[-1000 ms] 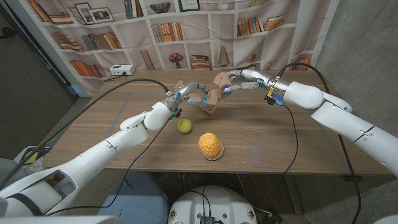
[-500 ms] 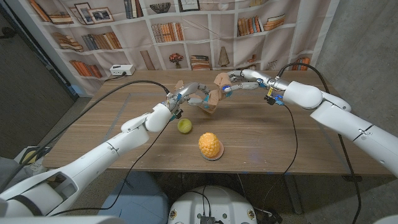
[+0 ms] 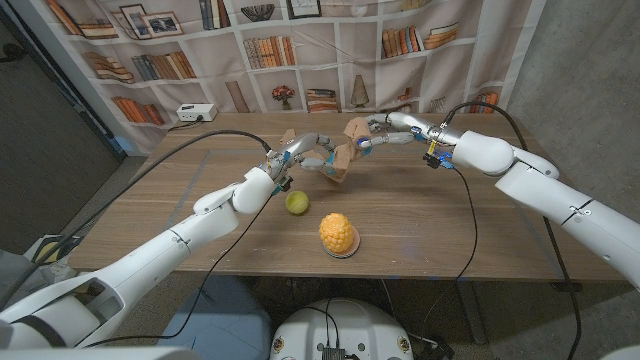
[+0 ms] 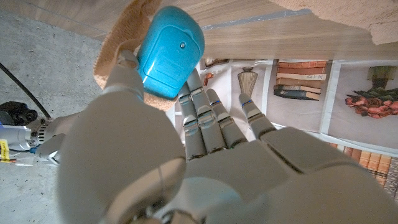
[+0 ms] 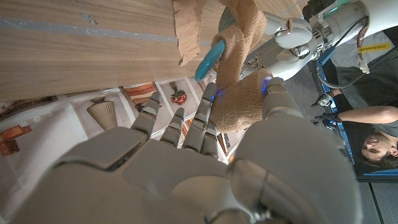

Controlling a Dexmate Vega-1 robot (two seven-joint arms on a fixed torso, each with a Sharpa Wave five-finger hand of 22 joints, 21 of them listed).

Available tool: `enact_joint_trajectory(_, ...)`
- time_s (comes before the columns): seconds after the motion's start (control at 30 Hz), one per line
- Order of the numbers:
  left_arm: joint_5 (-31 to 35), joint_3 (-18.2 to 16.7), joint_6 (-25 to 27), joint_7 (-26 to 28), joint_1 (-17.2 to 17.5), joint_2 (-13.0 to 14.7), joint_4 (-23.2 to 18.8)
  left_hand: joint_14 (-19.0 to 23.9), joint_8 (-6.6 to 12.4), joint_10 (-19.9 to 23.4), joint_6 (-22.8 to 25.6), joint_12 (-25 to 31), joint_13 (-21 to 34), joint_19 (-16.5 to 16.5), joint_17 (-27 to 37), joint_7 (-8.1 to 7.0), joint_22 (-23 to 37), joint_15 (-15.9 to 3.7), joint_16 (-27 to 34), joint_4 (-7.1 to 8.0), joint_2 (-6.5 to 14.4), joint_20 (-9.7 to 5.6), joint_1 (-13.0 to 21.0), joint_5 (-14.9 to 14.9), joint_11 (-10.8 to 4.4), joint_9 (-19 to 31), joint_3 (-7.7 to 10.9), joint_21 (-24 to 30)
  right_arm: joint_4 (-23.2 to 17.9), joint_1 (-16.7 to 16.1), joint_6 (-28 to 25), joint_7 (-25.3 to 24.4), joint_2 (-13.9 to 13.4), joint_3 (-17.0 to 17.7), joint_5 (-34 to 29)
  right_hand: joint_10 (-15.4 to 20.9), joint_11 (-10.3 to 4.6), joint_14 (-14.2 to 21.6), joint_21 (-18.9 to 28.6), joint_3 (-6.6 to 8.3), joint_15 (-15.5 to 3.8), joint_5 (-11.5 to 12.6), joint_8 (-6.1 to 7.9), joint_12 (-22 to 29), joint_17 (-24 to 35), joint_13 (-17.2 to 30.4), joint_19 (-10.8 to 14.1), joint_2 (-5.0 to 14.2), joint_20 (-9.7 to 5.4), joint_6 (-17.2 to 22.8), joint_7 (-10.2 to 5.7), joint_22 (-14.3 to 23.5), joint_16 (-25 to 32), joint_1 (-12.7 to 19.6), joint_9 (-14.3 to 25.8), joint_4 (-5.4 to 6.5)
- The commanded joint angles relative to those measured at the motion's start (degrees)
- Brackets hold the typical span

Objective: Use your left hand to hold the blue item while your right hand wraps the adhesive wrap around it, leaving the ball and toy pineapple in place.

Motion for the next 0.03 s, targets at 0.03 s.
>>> enact_joint_trajectory(0.03, 0.17, 0.43, -0.33, 0.09, -0.6, -0.58, 0.93, 1.53, 1.87, 8.25, 11.11, -0.15, 0.35, 0.27, 0.01, -10.7, 0.26, -2.63, -0.01, 0.29, 9.75, 0.2, 9.31, 0.4, -7.5, 0.43, 0.7, -0.16, 1.61, 0.73, 0.46, 0.21, 0.47, -0.56, -0.03, 0.13, 0.04, 0.58, -0.02, -0.09, -3.47, -0.06, 0.47, -0.03, 0.18, 0.32, 0.39, 1.21, 0.19, 10.3, -6.83, -0.02, -0.17, -0.37, 0.11, -0.19)
